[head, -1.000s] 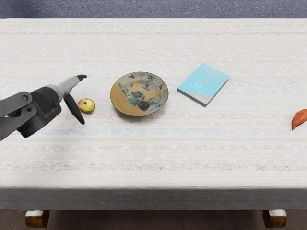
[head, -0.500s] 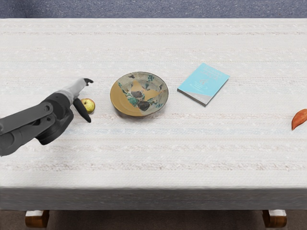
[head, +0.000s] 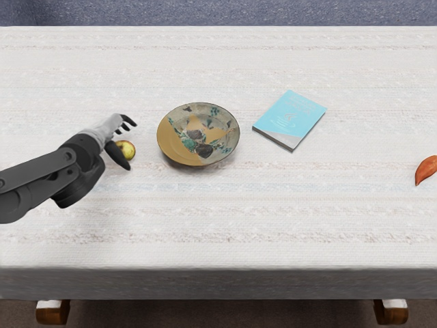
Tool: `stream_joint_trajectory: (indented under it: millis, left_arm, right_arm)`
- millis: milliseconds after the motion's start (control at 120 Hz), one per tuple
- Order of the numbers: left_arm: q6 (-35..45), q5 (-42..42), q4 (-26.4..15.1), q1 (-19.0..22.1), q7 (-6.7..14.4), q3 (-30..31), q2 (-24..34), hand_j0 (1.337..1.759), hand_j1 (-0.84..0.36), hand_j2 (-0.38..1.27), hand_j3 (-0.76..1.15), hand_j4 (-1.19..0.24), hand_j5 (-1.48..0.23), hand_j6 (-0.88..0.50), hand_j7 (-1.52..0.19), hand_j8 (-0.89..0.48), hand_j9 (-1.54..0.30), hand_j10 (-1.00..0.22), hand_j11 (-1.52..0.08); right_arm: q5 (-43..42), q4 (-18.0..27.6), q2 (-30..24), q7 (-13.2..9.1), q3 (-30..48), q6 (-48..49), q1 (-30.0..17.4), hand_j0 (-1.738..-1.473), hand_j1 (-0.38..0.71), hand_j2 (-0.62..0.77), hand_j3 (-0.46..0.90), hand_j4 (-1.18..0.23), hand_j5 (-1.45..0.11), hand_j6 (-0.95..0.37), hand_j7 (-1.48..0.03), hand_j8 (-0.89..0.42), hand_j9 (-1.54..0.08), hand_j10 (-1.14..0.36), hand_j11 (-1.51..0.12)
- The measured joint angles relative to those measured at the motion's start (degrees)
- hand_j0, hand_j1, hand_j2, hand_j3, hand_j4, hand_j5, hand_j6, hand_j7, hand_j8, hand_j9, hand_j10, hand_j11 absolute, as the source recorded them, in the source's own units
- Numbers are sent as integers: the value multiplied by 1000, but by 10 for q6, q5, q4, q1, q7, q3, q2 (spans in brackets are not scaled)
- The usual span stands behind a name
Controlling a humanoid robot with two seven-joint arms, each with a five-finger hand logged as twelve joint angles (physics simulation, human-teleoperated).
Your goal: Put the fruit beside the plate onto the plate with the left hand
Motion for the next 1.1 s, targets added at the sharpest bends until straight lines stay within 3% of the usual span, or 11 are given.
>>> stream_joint_trajectory:
  millis: [1100]
  left_arm:
    - [6, 0, -5, 4, 0, 0, 1, 1657, -241, 96, 0, -514, -676, -515, -675, -515, -675, -515, -674]
  right_arm:
    - [0, 0, 0, 0, 0, 0, 1, -1658, -349, 0, 0, 0, 0, 0, 0, 0, 0, 0, 0]
